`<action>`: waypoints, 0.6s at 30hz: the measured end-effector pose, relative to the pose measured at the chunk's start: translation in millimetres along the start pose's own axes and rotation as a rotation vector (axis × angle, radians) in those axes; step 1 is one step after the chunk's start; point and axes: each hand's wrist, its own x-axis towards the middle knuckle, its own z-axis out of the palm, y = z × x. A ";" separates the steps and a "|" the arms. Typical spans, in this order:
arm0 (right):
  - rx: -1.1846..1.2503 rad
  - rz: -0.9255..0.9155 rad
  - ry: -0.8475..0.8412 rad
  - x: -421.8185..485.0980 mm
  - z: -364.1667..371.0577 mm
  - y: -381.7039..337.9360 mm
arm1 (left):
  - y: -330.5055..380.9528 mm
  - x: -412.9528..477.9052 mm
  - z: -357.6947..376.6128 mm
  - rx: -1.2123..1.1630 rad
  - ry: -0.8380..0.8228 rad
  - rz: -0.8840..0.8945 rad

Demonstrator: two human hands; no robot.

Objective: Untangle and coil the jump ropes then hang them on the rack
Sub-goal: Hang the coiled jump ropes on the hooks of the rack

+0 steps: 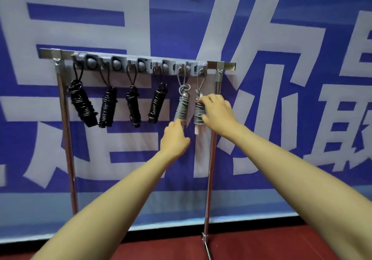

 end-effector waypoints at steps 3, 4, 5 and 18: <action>-0.079 -0.061 -0.074 -46.0 13.7 -25.4 | -34.8 -51.1 -3.9 0.249 -0.094 -0.081; -0.115 -0.085 -0.108 -62.4 18.2 -33.6 | -47.8 -70.1 -5.1 0.314 -0.124 -0.100; -0.150 -0.112 -0.151 -78.4 23.3 -41.7 | -61.2 -89.0 -6.0 0.376 -0.156 -0.113; -0.200 -0.324 -0.644 -226.3 177.1 -167.2 | -250.4 -258.2 11.1 0.545 -0.456 -0.394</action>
